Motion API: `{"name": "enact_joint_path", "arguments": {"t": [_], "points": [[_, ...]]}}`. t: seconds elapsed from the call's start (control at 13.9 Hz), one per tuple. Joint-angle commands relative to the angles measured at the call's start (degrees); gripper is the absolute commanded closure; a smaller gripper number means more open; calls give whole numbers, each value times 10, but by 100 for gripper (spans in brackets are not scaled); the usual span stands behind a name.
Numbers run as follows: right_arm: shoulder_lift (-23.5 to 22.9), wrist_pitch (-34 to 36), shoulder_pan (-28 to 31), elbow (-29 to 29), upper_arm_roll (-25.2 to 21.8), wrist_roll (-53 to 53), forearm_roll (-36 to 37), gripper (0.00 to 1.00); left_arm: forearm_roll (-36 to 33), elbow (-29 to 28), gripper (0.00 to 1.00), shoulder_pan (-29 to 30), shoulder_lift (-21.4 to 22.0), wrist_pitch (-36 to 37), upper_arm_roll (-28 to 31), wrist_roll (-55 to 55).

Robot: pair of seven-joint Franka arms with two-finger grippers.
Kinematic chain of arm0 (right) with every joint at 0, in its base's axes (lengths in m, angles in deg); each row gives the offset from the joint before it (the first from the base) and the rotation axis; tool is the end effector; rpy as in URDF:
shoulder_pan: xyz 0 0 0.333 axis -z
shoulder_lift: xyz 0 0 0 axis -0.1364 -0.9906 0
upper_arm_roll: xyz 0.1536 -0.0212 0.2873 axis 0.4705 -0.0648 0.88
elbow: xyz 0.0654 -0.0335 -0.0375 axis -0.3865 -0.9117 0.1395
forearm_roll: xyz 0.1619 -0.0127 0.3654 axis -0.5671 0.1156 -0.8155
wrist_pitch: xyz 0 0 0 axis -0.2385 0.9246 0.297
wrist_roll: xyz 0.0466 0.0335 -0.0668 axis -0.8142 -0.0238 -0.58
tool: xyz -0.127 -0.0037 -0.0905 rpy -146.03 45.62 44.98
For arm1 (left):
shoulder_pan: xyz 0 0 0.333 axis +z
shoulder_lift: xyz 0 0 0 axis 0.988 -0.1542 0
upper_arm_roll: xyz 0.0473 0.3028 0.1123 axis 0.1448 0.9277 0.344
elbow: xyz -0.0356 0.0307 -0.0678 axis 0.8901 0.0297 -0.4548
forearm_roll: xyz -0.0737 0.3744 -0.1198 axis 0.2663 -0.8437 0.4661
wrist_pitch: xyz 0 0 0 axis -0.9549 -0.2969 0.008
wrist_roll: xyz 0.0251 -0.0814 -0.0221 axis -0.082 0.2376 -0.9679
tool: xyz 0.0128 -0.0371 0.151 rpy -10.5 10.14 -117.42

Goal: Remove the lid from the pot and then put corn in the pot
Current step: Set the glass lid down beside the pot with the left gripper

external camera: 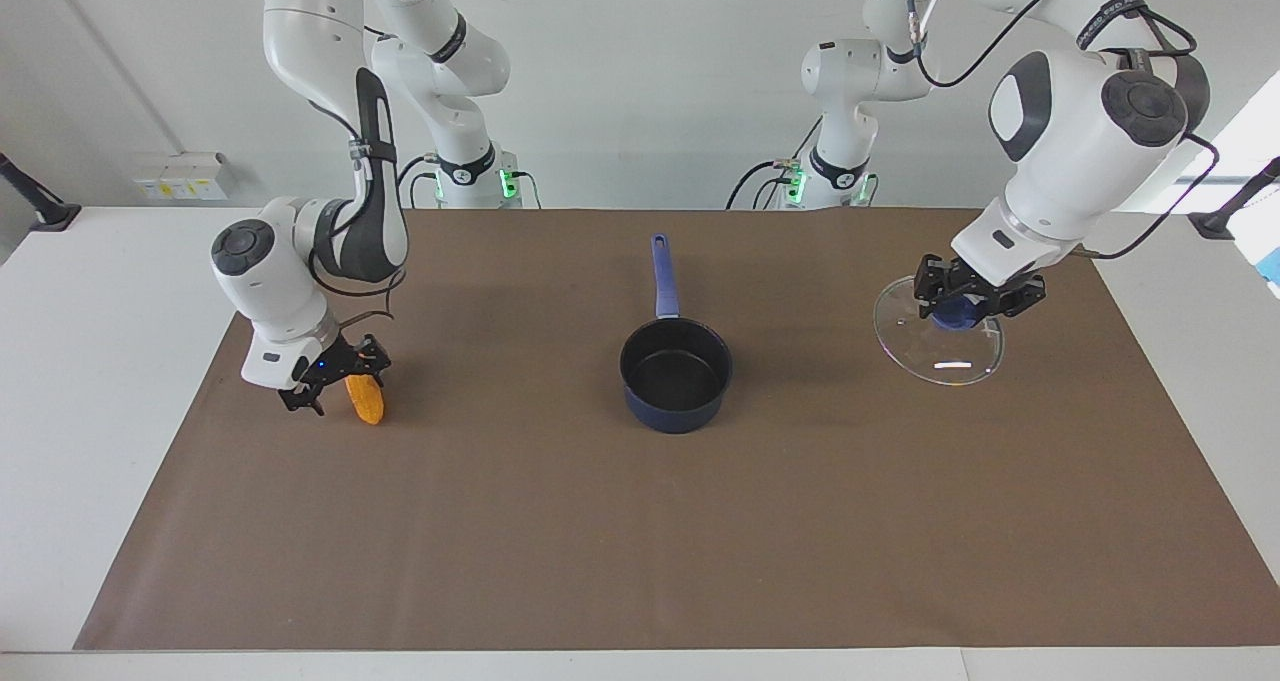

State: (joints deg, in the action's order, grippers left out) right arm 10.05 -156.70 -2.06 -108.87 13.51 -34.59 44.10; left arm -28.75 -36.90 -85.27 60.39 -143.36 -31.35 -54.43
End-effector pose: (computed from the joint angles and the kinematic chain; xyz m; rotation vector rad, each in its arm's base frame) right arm 0.6008 -0.0982 0.2478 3.0014 0.8665 0.0185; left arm 0.6049 -0.0721 0.4871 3.0659 -0.4583 -0.1324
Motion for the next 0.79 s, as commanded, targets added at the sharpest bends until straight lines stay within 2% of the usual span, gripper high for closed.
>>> {"name": "enact_joint_path", "arguments": {"t": [0.0,0.29,0.5,0.72], "points": [[9,-10,-1,-14,7,-13,-4,0,7,-78,100,25,45,-39,-4,-31],[10,-5,-1,-14,6,-6,-5,0,9,-143,100,79,37,-111,-5,-111],[11,-2,3,-14,6,-5,-6,0,13,-211,100,108,35,-207,-5,-152],[11,9,3,-14,6,14,-6,39,22,-247,100,121,33,-241,-5,-170]]}}
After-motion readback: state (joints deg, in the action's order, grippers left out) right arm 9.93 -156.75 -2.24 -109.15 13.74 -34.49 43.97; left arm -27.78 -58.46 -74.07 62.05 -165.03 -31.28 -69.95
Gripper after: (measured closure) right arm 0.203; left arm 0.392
